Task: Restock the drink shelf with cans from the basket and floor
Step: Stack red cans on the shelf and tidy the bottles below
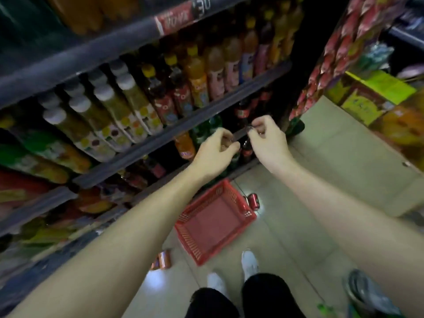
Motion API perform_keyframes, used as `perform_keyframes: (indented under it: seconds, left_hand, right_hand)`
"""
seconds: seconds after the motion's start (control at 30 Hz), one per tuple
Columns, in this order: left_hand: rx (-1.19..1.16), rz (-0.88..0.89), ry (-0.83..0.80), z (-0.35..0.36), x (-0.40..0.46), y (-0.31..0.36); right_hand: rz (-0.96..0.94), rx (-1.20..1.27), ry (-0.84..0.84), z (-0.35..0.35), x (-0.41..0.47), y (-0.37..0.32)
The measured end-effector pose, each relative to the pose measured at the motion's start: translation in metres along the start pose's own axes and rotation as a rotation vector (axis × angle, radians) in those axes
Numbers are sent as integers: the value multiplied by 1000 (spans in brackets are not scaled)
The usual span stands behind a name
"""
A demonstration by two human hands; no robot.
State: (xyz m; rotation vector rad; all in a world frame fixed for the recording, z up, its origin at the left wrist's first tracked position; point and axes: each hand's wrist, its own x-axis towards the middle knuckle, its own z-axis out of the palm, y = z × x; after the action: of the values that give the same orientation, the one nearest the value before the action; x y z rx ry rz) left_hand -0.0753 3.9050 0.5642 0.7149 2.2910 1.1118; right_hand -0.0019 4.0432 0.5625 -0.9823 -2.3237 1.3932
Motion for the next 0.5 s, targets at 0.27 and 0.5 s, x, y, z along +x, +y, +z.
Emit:
perform_keyframes:
  seconds: [0.27, 0.5]
  left_hand:
    - [14, -207, -155, 141, 26, -79]
    - [38, -390, -248, 302, 101, -203]
  right_hand:
    - [470, 4, -16, 3, 24, 210]
    - [691, -64, -153, 64, 64, 446]
